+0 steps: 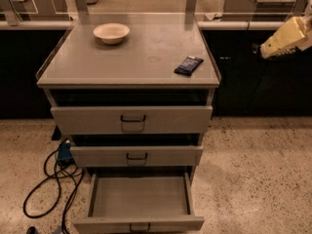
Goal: Place rxbar chocolate into bottom drawer
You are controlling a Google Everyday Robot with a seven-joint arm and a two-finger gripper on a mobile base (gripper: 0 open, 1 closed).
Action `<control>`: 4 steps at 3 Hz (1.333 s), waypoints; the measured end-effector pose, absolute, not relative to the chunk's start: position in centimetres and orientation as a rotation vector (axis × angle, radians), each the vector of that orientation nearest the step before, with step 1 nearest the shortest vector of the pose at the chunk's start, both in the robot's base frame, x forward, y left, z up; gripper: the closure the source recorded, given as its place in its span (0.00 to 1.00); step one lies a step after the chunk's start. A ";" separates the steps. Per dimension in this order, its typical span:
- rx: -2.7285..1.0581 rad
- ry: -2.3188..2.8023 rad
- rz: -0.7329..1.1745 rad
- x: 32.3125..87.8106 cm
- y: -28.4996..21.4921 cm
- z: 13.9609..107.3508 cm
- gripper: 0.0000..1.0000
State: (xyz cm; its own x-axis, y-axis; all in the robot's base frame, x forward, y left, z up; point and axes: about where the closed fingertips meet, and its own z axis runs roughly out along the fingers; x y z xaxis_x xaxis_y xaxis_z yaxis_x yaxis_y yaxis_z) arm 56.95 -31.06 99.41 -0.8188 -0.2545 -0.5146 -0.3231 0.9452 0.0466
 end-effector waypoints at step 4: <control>-0.563 2.543 0.707 53.5 -38.4 81.9 1.00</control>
Offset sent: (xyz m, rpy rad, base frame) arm -0.0743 -0.1312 -0.2260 0.4898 0.1653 0.3336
